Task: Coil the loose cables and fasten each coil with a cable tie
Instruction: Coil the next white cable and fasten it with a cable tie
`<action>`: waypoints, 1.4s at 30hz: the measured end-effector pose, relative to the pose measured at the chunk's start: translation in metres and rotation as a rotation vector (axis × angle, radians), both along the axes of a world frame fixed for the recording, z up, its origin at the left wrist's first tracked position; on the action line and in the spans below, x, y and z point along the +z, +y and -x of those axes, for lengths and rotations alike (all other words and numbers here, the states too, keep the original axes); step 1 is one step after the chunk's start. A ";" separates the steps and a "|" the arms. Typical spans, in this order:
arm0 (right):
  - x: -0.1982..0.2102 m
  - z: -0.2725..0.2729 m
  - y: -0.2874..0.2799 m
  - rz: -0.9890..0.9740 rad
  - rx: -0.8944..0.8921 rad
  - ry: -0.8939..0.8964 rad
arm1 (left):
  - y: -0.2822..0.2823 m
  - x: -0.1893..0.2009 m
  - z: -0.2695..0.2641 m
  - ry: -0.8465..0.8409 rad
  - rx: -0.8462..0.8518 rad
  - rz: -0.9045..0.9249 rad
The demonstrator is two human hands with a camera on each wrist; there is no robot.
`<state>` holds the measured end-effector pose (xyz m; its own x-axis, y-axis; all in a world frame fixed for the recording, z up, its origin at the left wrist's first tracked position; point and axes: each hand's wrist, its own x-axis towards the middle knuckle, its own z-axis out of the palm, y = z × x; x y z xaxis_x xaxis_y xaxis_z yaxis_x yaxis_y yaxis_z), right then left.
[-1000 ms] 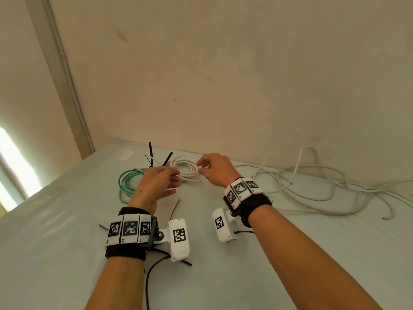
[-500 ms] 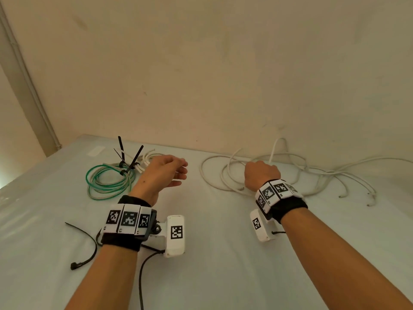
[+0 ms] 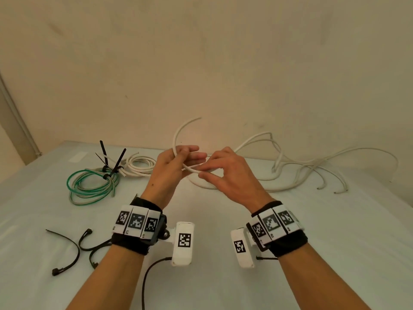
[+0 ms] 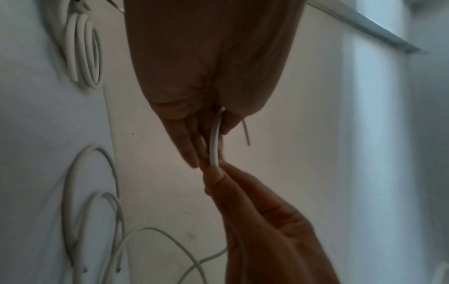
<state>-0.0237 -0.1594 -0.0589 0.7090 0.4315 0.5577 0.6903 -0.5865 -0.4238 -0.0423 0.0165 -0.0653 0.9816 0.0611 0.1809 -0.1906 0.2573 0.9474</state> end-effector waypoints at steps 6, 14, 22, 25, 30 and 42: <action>-0.011 -0.013 -0.048 0.116 -0.374 -0.076 | 0.013 0.016 0.000 -0.122 0.152 0.052; 0.004 -0.032 -0.117 -0.227 -0.674 0.294 | 0.041 0.011 -0.007 0.052 0.251 0.128; 0.029 -0.020 -0.085 -0.175 -0.262 0.276 | 0.009 0.009 -0.003 0.206 0.103 0.216; 0.029 -0.015 -0.077 -0.016 -0.150 0.295 | 0.010 0.010 -0.003 0.224 0.101 0.114; 0.023 -0.006 -0.073 0.366 -0.294 0.493 | 0.017 0.005 -0.006 0.155 0.180 0.094; 0.038 0.011 -0.022 -0.905 -0.216 0.866 | 0.007 0.001 -0.011 -0.026 0.367 0.301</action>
<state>-0.0348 -0.1811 -0.0212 0.9957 -0.0290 -0.0879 -0.0853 0.0822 -0.9930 -0.0309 0.0234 -0.0642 0.8807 0.4565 0.1262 -0.3430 0.4310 0.8346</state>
